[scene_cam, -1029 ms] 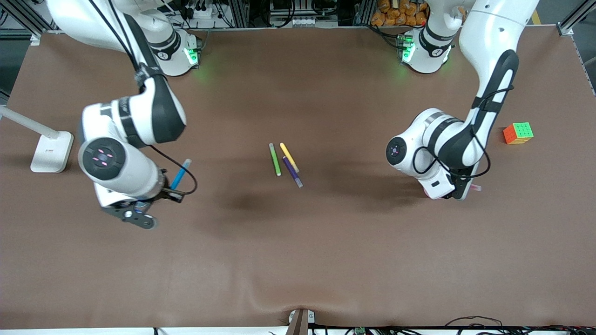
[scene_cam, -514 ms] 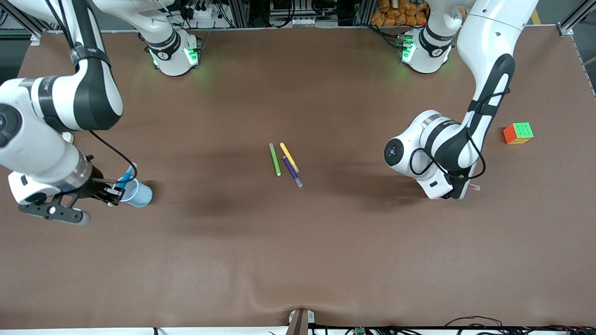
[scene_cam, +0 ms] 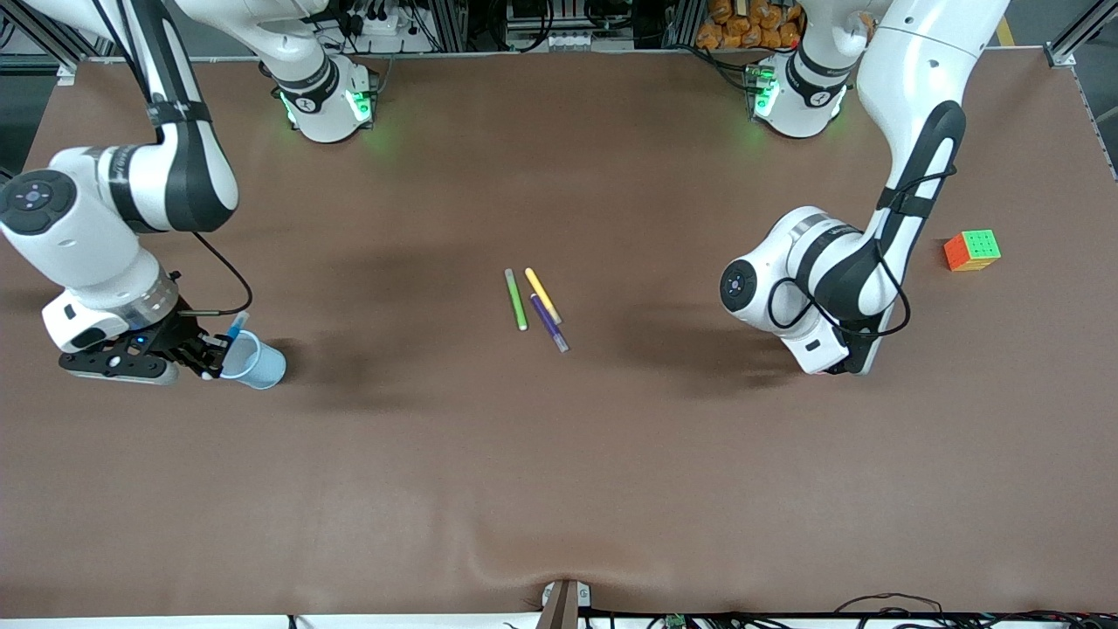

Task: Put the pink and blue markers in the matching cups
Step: 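Drop the markers into matching cups by opening both grippers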

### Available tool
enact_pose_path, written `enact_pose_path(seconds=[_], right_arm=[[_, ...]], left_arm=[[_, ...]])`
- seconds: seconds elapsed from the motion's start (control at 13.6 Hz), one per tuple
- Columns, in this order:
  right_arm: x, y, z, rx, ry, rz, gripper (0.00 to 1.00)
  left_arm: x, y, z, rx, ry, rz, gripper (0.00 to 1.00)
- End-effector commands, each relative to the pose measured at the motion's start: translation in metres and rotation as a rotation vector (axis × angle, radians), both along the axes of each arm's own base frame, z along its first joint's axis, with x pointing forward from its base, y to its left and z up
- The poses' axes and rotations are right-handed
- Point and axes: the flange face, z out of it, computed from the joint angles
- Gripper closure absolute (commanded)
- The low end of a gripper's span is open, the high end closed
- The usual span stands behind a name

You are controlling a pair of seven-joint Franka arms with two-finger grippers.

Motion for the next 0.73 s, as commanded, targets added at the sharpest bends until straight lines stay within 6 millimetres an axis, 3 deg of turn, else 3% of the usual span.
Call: enact_pose_path(seconds=[0.0,0.07,0.29,0.66], right_arm=[[-0.012,-0.018,-0.02,-0.037,-0.079,0.072,1.0],[-0.008,-0.033,-0.03,-0.047,-0.107,0.087,1.0],[-0.002,-0.042,-0.061,-0.054,-0.129,0.116,1.0],[-0.009,-0.048,-0.082,-0.05,-0.137,0.112,1.0]], left_arm=[[0.0,0.0,0.02,0.02,-0.002,-0.013,0.57],[0.0,-0.004,0.03,0.006,0.015,-0.03,0.57],[-0.002,-0.007,0.065,-0.084,0.091,-0.033,0.55],[0.003,-0.014,0.094,-0.207,0.155,-0.03,0.32]])
